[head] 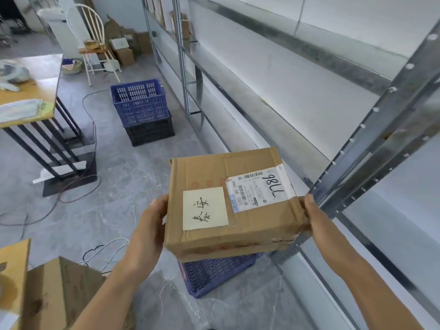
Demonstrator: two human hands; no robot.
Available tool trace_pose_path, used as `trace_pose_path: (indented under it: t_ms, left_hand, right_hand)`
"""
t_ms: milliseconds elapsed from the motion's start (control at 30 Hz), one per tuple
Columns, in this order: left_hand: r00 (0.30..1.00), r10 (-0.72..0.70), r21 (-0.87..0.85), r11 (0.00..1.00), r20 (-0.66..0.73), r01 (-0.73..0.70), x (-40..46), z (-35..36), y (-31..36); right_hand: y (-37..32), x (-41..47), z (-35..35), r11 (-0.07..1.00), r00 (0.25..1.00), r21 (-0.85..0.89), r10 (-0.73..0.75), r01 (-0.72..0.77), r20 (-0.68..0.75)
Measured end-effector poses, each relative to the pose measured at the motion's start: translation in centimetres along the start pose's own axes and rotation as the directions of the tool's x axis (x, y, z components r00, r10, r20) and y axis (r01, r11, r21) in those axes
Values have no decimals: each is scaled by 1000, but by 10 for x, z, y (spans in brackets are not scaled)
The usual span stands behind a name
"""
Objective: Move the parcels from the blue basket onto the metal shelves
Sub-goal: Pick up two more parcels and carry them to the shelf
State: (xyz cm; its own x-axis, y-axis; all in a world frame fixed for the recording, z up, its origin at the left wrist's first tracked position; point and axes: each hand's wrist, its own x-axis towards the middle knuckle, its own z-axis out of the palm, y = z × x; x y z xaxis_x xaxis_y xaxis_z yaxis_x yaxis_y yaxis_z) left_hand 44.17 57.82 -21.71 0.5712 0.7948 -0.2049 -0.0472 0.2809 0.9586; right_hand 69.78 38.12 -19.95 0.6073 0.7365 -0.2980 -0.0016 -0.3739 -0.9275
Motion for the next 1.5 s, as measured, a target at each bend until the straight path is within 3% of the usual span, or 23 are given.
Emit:
trace_pose_path:
  t_ms: [133, 233, 467, 600, 800, 1033, 1200, 1300, 1433, 1500]
  left_hand:
    - [940, -237, 93, 971, 244, 220, -13, 3, -9]
    - [927, -287, 164, 954, 243, 253, -18, 13, 2]
    - [998, -38, 150, 988, 53, 29, -8, 35, 19]
    - [993, 13, 189, 981, 120, -36, -15, 56, 23]
    - [975, -35, 261, 965, 220, -25, -24, 74, 21]
    - [986, 129, 196, 969, 103, -148, -23, 95, 18]
    - [948, 315, 49, 949, -48, -312, -22, 103, 13]
    - [942, 299, -21, 952, -154, -306, -22, 110, 15]
    - [942, 289, 186, 948, -169, -258, -17, 124, 17]
    - [949, 260, 116, 963, -176, -242, -13, 126, 18]
  right_hand:
    - [3, -6, -12, 971, 1000, 238, 0, -5, 23]
    - [8, -7, -28, 933, 999, 360, -1, 17, -44]
    - [1, -11, -61, 840, 997, 538, 58, -74, 46]
    - [4, -13, -78, 772, 995, 627, 65, -102, 82]
    - [22, -19, -98, 696, 995, 712, 76, -98, 63]
    - [27, -33, -108, 724, 998, 689, -2, -47, 70]
    - [36, -38, -108, 636, 997, 769, -4, -58, 78]
    - [35, -52, -99, 607, 995, 789, 47, -97, 86]
    - [36, -69, -88, 652, 993, 751, 104, -104, 47]
    - [44, -74, -87, 656, 990, 743, 128, -132, 63]
